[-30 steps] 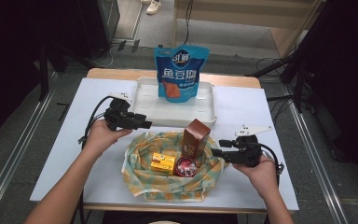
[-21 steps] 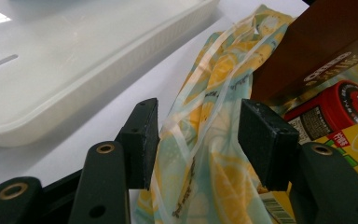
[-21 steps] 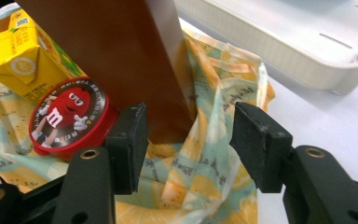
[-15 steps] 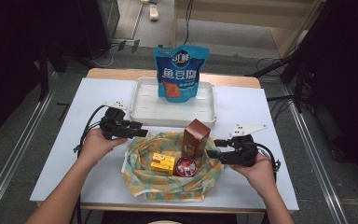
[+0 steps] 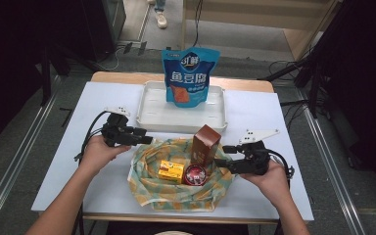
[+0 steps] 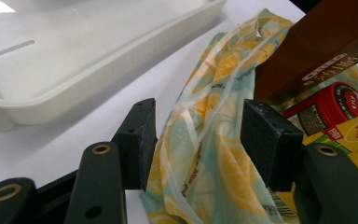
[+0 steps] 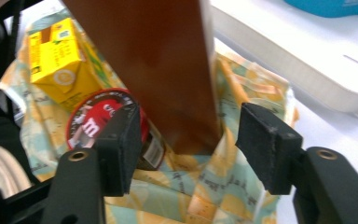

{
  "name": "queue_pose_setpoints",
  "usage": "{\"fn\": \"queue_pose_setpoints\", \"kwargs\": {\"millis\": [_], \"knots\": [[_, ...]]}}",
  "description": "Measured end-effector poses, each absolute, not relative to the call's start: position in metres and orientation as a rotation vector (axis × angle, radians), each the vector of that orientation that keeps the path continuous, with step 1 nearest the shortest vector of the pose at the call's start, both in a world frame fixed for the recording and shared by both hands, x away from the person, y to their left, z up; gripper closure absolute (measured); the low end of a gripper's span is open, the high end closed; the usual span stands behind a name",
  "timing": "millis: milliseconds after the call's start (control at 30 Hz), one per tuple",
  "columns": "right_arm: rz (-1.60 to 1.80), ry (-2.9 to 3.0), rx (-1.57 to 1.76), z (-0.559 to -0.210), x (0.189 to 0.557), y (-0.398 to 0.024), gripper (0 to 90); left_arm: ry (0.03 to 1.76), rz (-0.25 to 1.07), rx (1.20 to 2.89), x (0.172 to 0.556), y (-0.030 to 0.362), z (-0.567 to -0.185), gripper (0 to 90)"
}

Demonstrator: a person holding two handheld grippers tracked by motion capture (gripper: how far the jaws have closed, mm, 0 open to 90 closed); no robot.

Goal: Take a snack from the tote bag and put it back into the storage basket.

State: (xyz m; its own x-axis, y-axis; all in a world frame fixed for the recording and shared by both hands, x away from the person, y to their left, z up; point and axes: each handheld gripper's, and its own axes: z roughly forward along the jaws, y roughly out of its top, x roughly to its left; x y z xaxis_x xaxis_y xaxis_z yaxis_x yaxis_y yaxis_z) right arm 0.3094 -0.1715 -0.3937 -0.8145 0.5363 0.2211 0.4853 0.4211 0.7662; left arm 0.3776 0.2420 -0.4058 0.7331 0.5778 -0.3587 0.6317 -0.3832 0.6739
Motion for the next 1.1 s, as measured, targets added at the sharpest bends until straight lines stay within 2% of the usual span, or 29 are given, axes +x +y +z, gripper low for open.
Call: {"fn": "queue_pose_setpoints", "kwargs": {"millis": [200, 633, 1100], "knots": [[1.382, 2.615, 0.896, -0.392, 0.309, -0.167, 29.8, 0.892, -0.085, 2.089, 0.376, 0.240, -0.403, 45.2], [1.390, 2.586, 0.889, -0.384, 0.305, -0.157, 21.1, 0.899, -0.062, 2.071, 0.375, 0.246, -0.398, 44.0], [1.382, 2.543, 0.915, -0.372, 0.312, -0.139, 19.4, 0.903, -0.062, 2.074, 0.375, 0.247, -0.399, 43.8]]}}
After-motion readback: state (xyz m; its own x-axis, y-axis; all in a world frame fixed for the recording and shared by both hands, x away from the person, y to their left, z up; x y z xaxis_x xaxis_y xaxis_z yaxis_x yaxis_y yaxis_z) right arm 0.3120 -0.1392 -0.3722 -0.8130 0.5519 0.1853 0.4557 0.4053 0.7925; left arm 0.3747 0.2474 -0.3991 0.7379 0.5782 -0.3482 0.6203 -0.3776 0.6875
